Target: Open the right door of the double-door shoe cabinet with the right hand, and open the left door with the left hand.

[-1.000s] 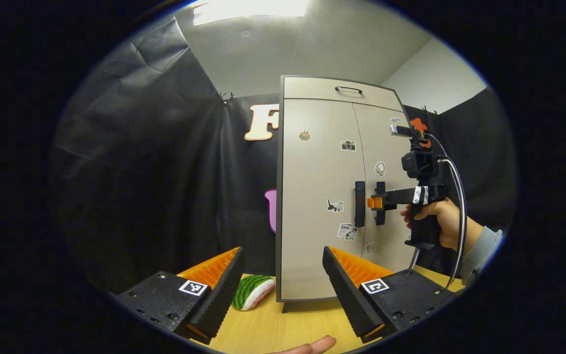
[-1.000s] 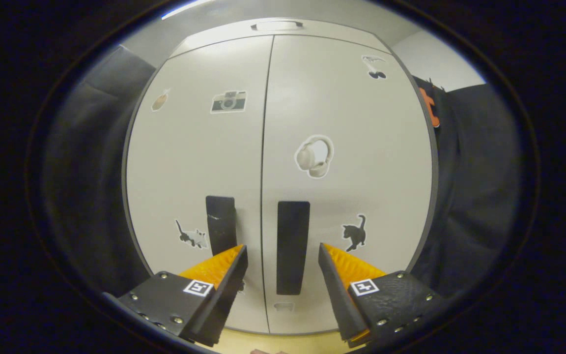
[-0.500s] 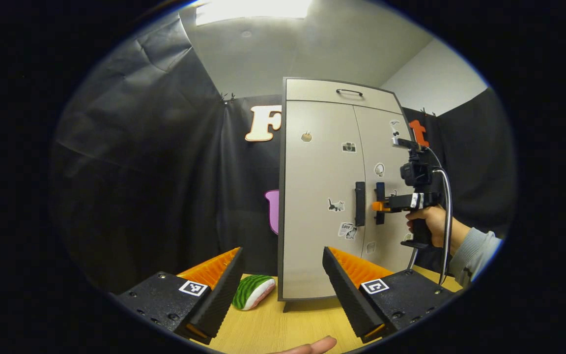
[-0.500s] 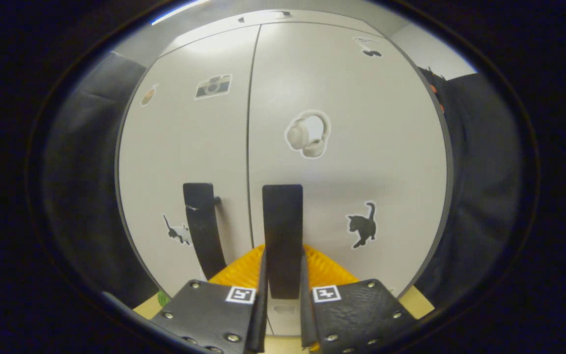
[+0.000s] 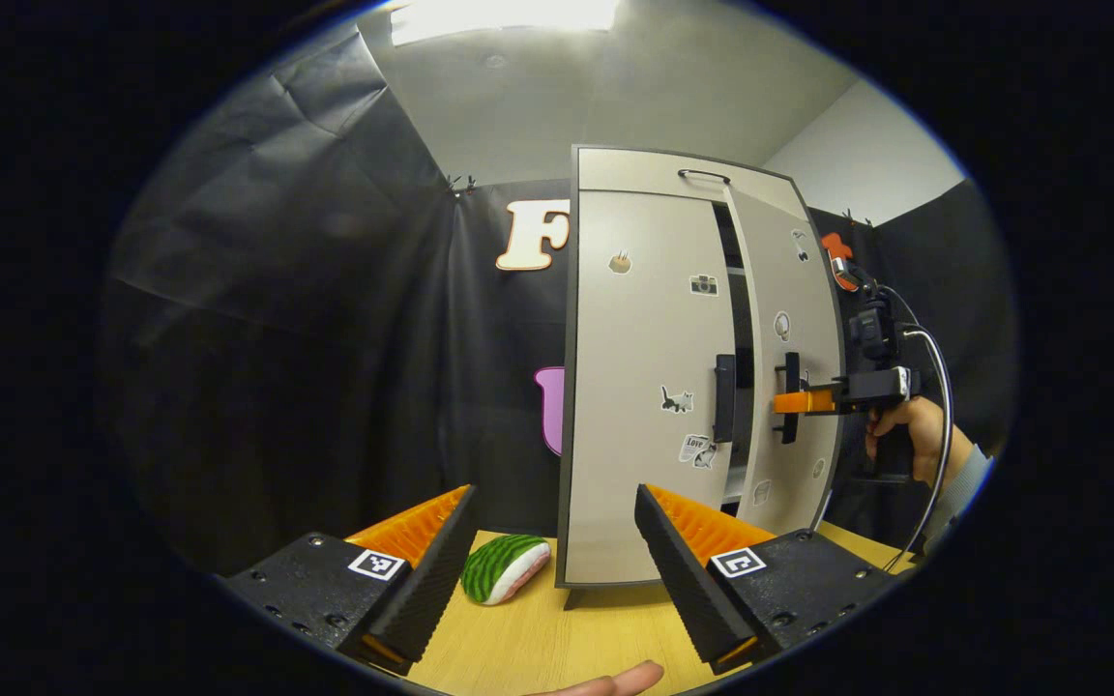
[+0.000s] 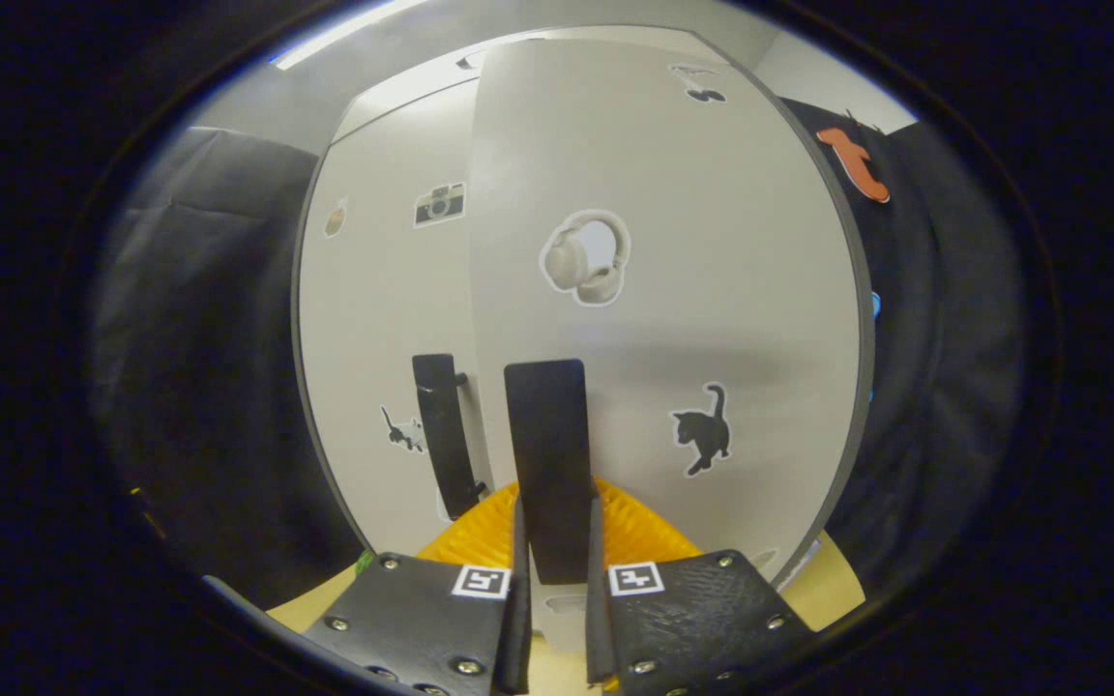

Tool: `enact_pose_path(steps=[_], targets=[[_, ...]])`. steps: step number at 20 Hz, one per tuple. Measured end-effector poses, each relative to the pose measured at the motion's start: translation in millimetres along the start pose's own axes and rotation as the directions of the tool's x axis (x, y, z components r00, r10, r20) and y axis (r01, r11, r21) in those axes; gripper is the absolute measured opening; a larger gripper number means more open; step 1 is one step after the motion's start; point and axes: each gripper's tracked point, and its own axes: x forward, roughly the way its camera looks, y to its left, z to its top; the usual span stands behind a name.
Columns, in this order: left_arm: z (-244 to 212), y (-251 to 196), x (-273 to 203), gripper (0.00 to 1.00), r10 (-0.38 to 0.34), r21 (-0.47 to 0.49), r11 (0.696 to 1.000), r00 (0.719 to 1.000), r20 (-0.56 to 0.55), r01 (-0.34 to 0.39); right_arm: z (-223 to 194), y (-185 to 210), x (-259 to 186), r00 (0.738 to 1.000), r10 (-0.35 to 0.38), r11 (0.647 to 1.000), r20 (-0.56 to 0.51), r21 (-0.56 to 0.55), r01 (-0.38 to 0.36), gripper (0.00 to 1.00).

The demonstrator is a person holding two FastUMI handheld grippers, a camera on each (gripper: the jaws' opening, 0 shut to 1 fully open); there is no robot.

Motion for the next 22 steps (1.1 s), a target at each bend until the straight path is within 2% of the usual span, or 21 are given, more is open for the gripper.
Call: enact_pose_path(steps=[8, 22], targets=[[-1.8, -22.1, -5.0, 0.99, -0.041, -0.005, 0.999, 0.999, -0.022, 0.041, -1.5, -15.3, -32.8, 0.998, 0.047, 0.998, -0.031, -0.029, -0.048, 0.23], [-8.6, -37.4, -7.0, 0.99, -0.064, 0.003, 0.998, 0.997, -0.038, 0.065, 1.5, -50.8, -79.9, 0.999, 0.043, 0.999, 0.000, -0.009, -0.043, 0.22]])
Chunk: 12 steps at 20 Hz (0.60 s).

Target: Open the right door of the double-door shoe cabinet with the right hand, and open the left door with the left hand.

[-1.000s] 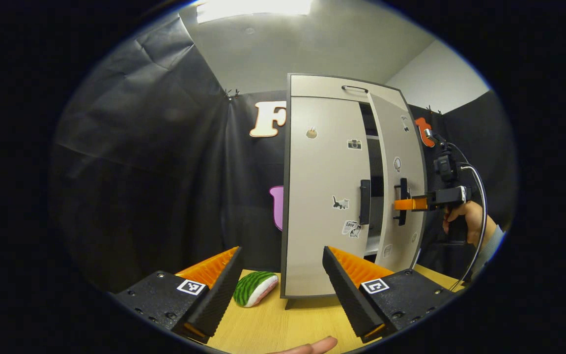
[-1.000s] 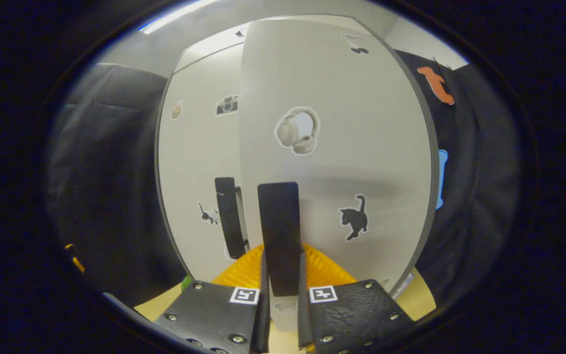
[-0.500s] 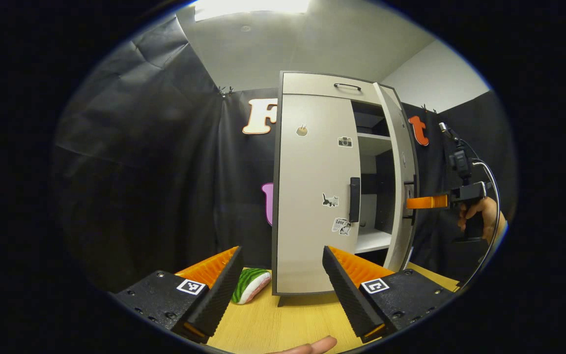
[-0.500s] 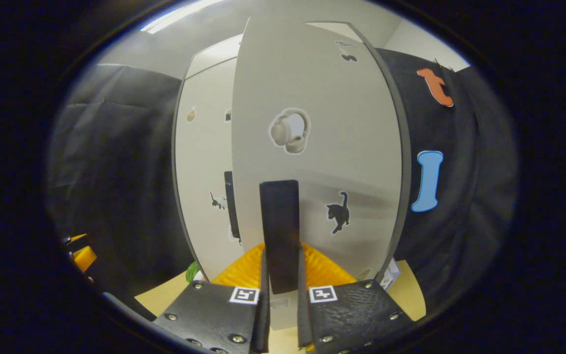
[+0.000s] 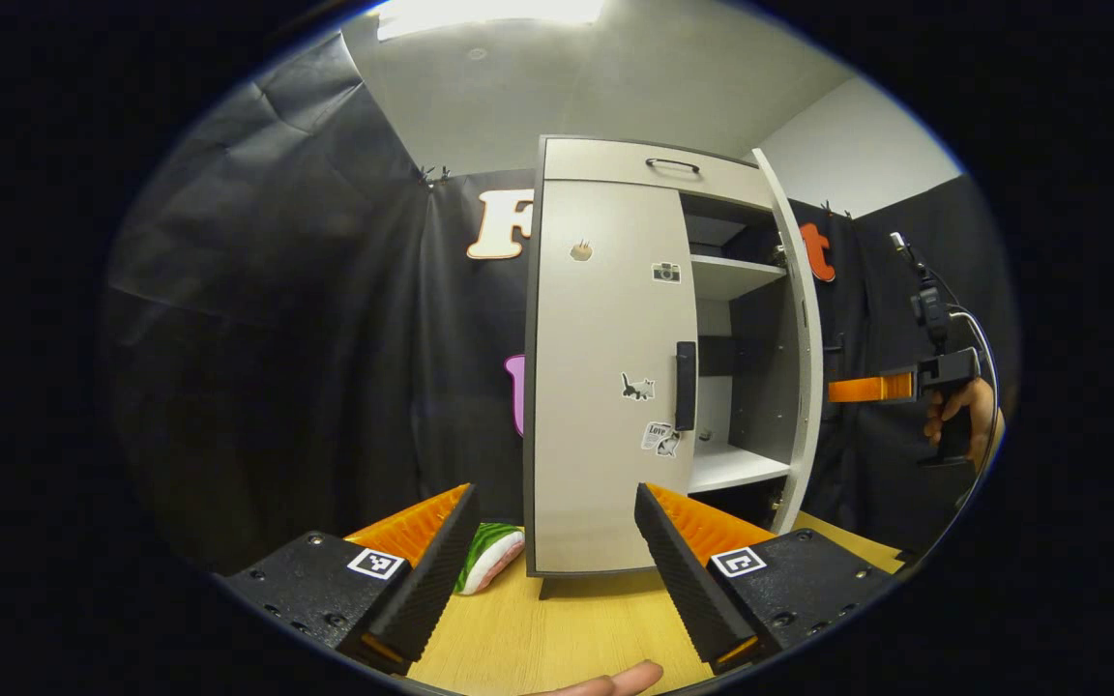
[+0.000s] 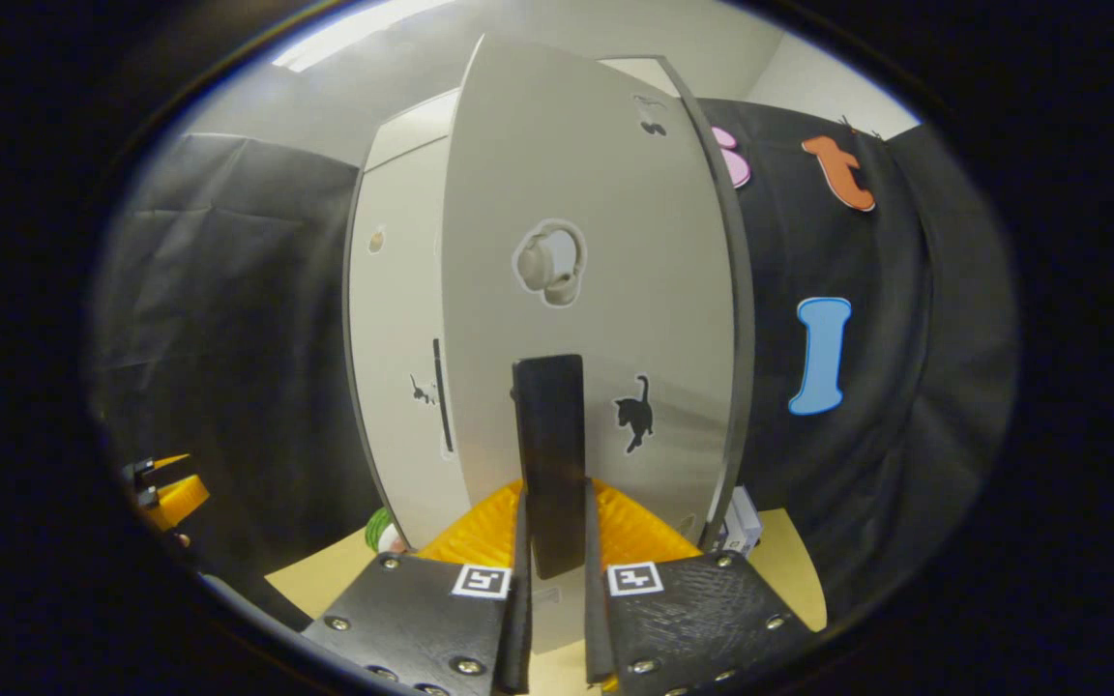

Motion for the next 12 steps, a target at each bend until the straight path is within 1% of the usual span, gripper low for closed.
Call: enact_pose_path(steps=[3, 5, 7, 10, 11, 12], targets=[[-2.2, -8.0, -0.4, 0.99, -0.012, 0.011, 1.000, 1.000, -0.005, 0.012, 0.9, -17.7, -16.5, 1.000, -0.029, 1.000, 0.009, -0.009, 0.029, 0.22], [-2.1, -15.4, -1.7, 0.99, -0.024, 0.017, 1.000, 1.000, 0.001, 0.024, 4.3, -32.6, -31.7, 0.998, -0.060, 0.998, 0.009, -0.001, 0.060, 0.22], [-3.0, -25.8, -1.1, 0.99, -0.042, 0.013, 0.999, 0.999, 0.005, 0.042, 2.5, -46.6, -36.6, 0.996, -0.090, 0.996, 0.008, 0.000, 0.090, 0.08], [-7.8, -43.8, 2.1, 0.99, -0.071, 0.005, 0.997, 0.997, -0.006, 0.071, 3.1, -67.3, -47.7, 0.990, -0.138, 0.990, 0.014, 0.004, 0.138, 0.07], [-10.3, -49.8, 2.4, 0.99, -0.079, 0.006, 0.997, 0.997, -0.012, 0.079, 5.1, -77.7, -49.9, 0.988, -0.151, 0.989, 0.018, -0.004, 0.151, 0.01], [-11.4, -55.2, 3.8, 0.99, -0.084, 0.007, 0.996, 0.996, -0.013, 0.084, 5.0, -85.5, -51.6, 0.989, -0.149, 0.989, 0.024, -0.022, 0.149, 0.01]])
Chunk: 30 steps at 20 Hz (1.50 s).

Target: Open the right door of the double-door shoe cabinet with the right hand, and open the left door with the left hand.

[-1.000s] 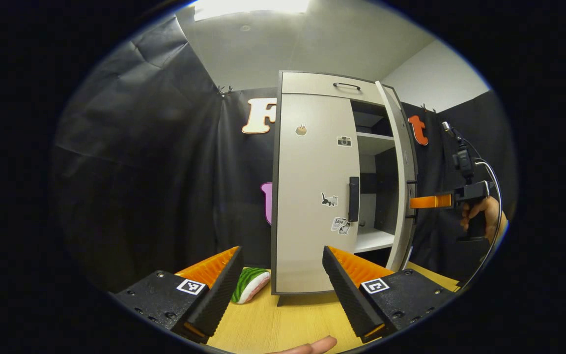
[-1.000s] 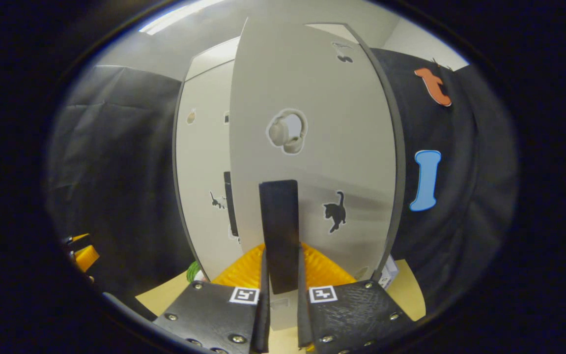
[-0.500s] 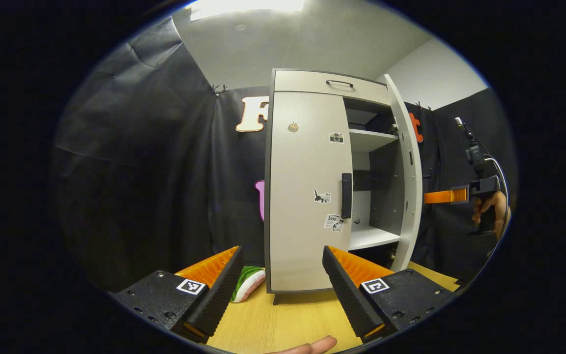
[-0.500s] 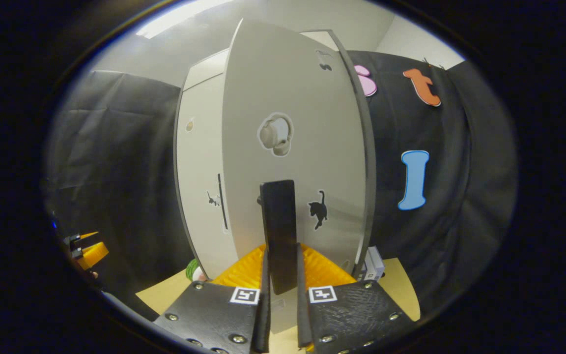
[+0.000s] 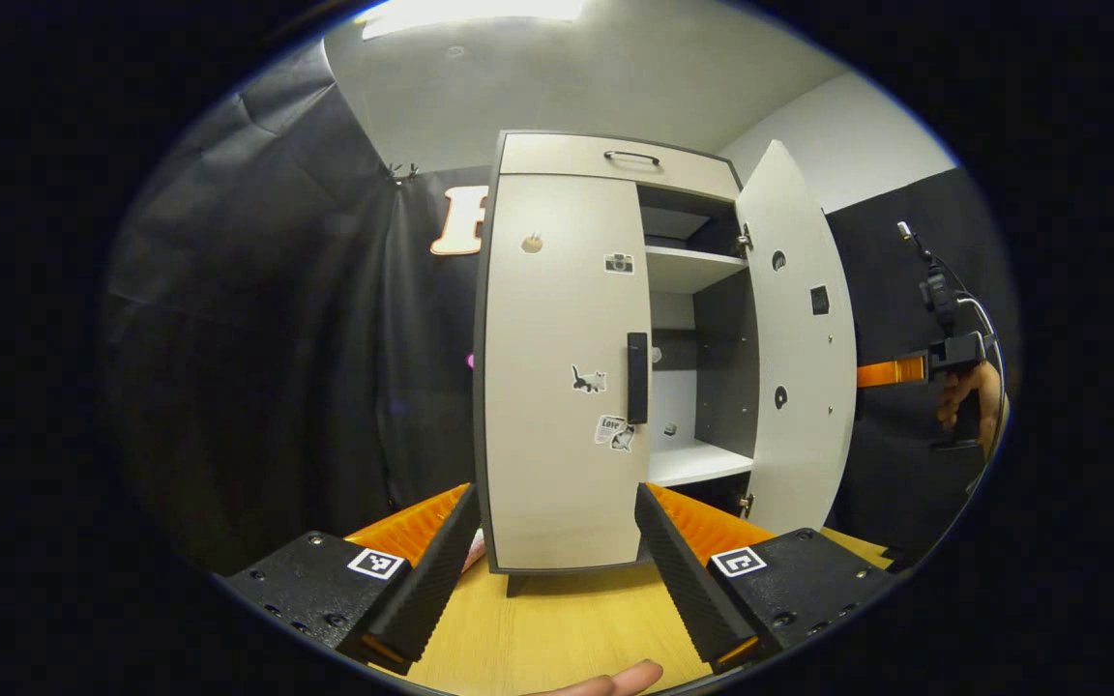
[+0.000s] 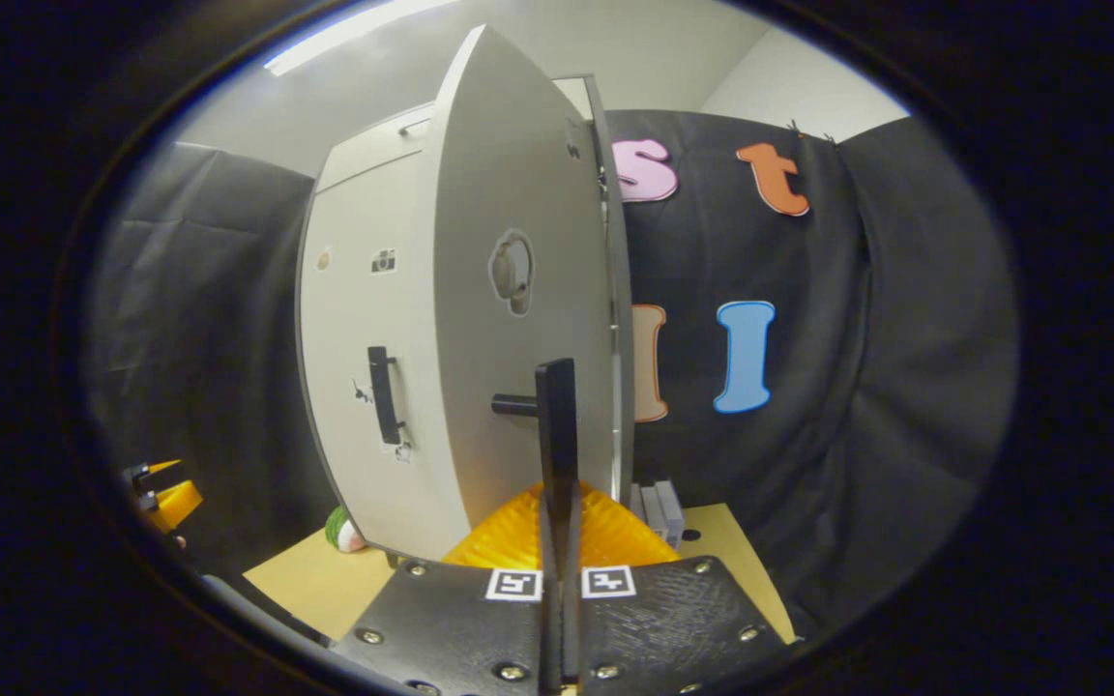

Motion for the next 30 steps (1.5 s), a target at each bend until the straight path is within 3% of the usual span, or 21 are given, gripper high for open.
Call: enact_pose_path(steps=[4, 7, 8, 10, 14, 20, 22, 26, 30], targets=[[-8.9, -25.5, 8.2, 0.99, -0.029, -0.003, 1.000, 0.999, -0.019, 0.029, 0.9, -16.0, -0.1, 1.000, 0.016, 0.998, 0.007, 0.061, -0.017, 0.03], [-18.7, -39.2, 14.3, 0.99, -0.044, 0.005, 0.999, 0.998, -0.039, 0.044, 2.5, -51.4, 0.8, 0.997, -0.075, 0.997, 0.028, 0.000, 0.075, 0.01], [-21.1, -41.5, 16.9, 0.99, -0.045, 0.011, 0.999, 0.998, -0.044, 0.046, 2.7, -58.3, 1.2, 0.997, -0.073, 0.997, 0.030, 0.026, 0.072, 0.01], [-23.3, -47.1, 21.5, 1.00, -0.061, 0.006, 0.998, 0.997, -0.044, 0.061, 2.7, -40.4, 0.4, 0.999, 0.017, 0.988, 0.036, 0.151, -0.022, 0.00], [-28.3, -50.6, 36.1, 0.99, -0.057, -0.022, 0.998, 0.997, -0.058, 0.056, 2.8, -51.2, -0.2, 0.998, -0.016, 0.998, 0.056, 0.066, 0.012, 0.00], [-8.4, -61.1, 64.9, 0.99, -0.058, -0.027, 0.998, 0.998, -0.006, 0.058, 8.6, -50.3, -6.7, 0.996, 0.003, 1.000, 0.093, -0.019, -0.002, 0.01], [7.1, -65.7, 78.5, 0.99, -0.060, -0.036, 0.998, 0.998, 0.029, 0.061, 13.7, -60.2, -22.1, 0.991, -0.044, 0.997, 0.130, -0.052, 0.051, 0.04], [24.8, -85.7, 109.6, 0.99, -0.089, -0.076, 0.993, 0.996, 0.025, 0.091, 11.6, -78.4, -77.3, 0.979, -0.104, 0.992, 0.174, -0.047, 0.114, 0.97], [30.7, -97.3, 145.2, 0.99, -0.088, -0.055, 0.995, 0.996, 0.004, 0.088, -1.1, -66.0, -108.5, 0.983, -0.105, 0.994, 0.148, 0.015, 0.104, 0.97]])
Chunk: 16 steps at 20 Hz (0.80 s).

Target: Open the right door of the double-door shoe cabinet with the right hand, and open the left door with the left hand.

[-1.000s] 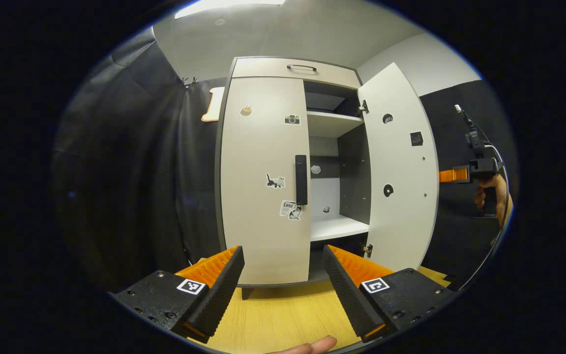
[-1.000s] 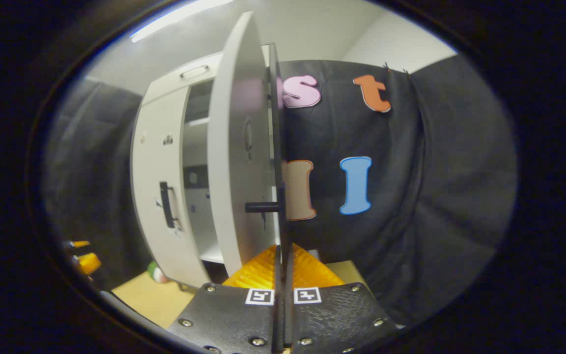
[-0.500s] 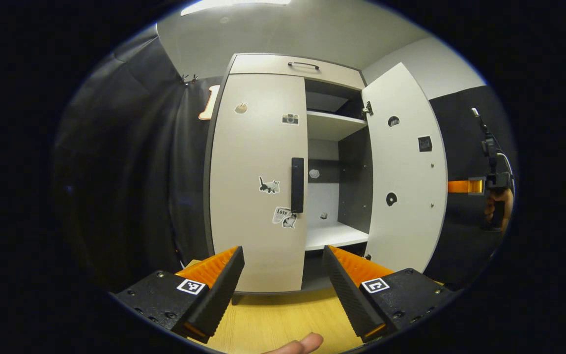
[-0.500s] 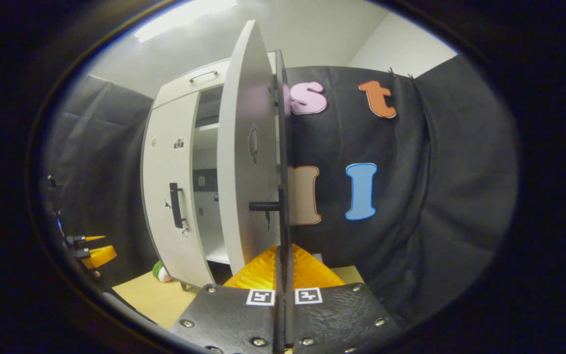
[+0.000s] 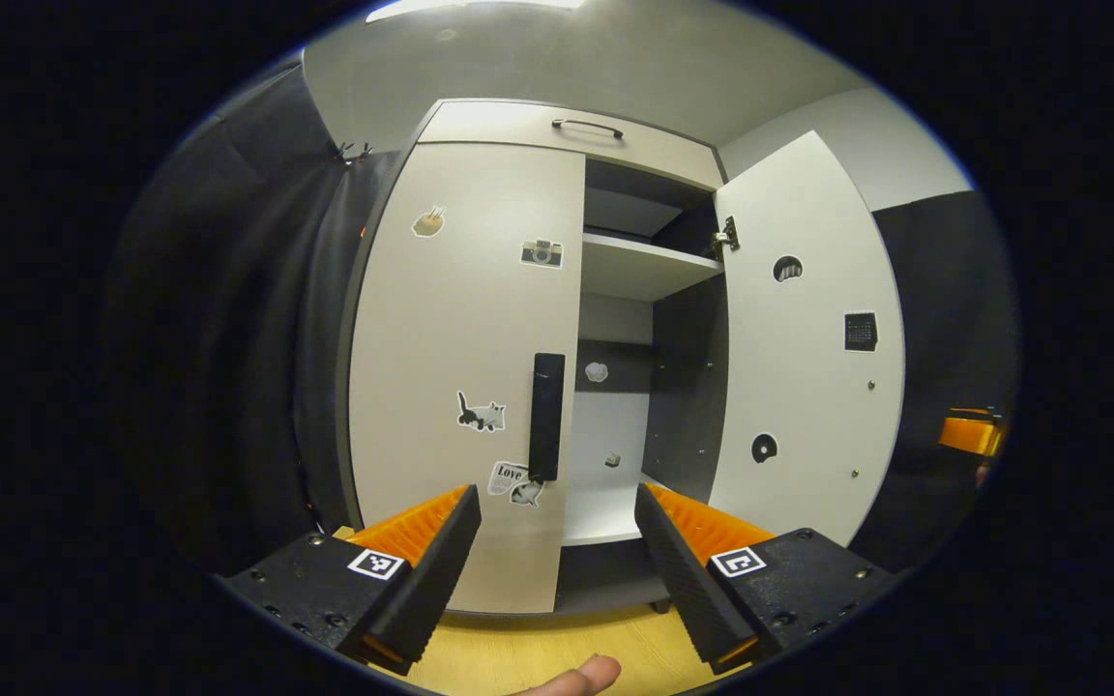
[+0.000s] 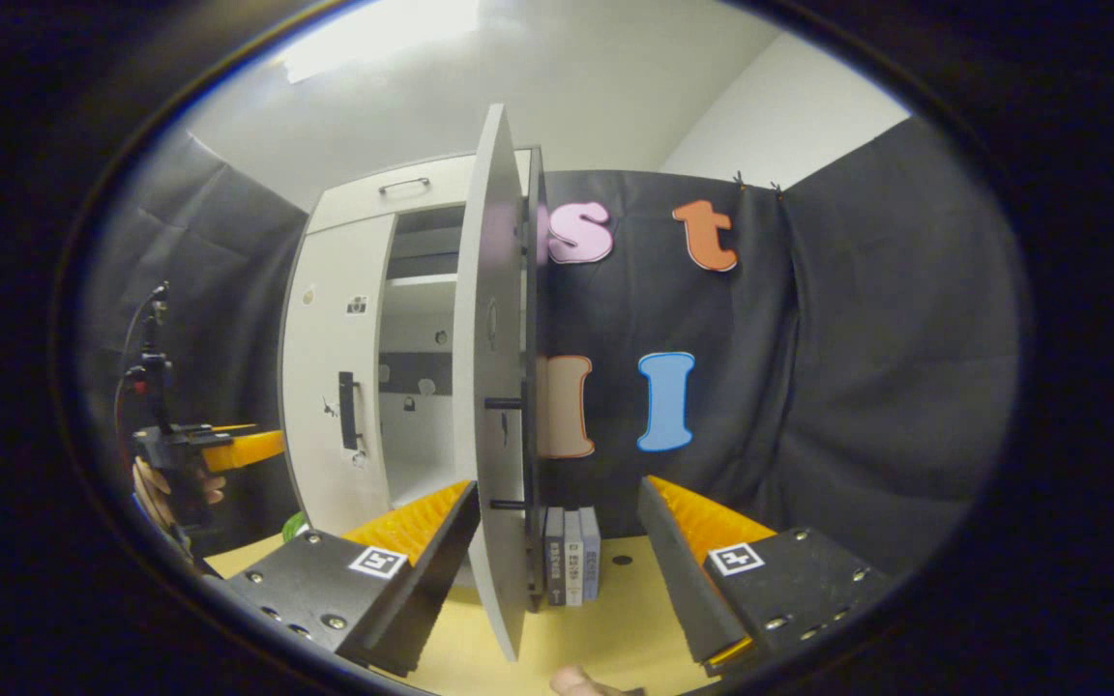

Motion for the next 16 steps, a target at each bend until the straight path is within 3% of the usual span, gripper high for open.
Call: enact_pose_path(steps=[7, 16], targets=[[6.5, 11.2, 80.6, 0.99, 0.056, 0.003, 0.998, 0.998, -0.009, -0.056, -20.9, 19.4, -44.1, 0.999, 0.031, 0.999, 0.007, 0.016, -0.031, 0.98], [10.3, 24.0, 141.1, 0.96, 0.117, 0.056, 0.991, 0.993, 0.019, -0.118, -47.9, 26.8, -48.2, 0.998, 0.052, 0.998, -0.038, -0.022, -0.053, 0.98]])
